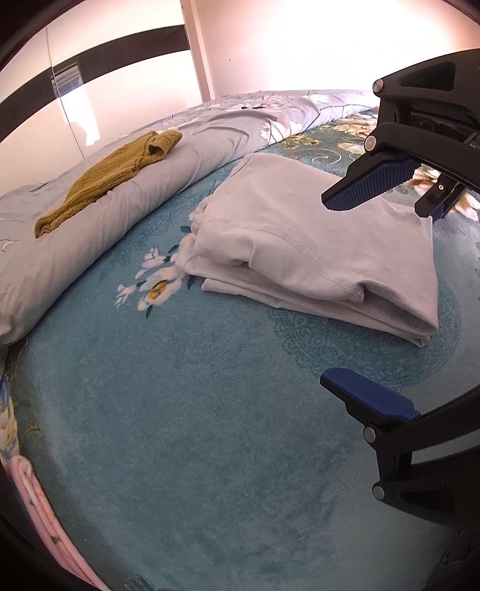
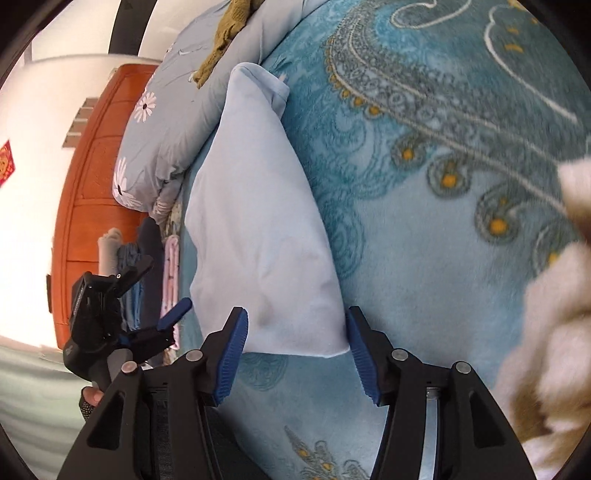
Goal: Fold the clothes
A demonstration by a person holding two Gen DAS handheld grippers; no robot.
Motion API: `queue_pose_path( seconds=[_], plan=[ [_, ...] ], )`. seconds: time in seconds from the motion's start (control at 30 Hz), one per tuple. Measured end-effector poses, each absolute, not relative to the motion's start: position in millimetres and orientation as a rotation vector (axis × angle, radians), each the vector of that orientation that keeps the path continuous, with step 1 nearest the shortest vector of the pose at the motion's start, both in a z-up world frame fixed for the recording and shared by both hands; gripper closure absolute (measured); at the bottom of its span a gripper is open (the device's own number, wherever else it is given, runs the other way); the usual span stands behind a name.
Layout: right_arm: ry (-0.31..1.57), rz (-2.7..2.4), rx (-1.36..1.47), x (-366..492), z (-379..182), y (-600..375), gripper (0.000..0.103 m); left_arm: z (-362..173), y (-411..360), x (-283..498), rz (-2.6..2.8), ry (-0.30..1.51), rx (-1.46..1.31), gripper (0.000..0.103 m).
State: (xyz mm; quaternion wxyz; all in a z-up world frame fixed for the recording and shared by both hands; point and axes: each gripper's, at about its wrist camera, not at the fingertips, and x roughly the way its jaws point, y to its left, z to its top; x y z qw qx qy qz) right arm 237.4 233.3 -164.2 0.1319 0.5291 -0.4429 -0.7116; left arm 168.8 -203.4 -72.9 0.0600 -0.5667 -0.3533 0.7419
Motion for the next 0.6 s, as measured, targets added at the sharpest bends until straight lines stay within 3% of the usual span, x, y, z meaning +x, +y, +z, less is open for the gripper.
queue_pose_path(
  seconds=[0.23, 0.3, 0.37, 0.47, 0.6],
  plan=[
    [-1.426, -2.035, 1.457, 240.3, -169.3, 232.9, 0.045, -71.0, -209.8, 173.4, 2.243, -1.121, -1.703, 0.013],
    [-1.445, -2.041, 1.467, 242.7, -170.0, 234.3, 0.051, -71.3, -211.1, 174.0, 2.24, -1.135, -1.703, 0.013],
    [-1.452, -2.055, 1.505, 245.2, -170.9, 235.9, 0.069, -71.7, -212.3, 174.9, 2.237, -1.15, -1.703, 0.013],
    [-1.469, -2.065, 1.545, 246.6, -171.1, 238.0, 0.087, -73.8, -213.7, 174.8, 2.228, -1.168, -1.712, 0.013],
    [-1.455, -2.069, 1.566, 241.9, -162.0, 240.9, 0.093, -75.6, -213.8, 174.1, 2.224, -1.17, -1.725, 0.013]
  ],
)
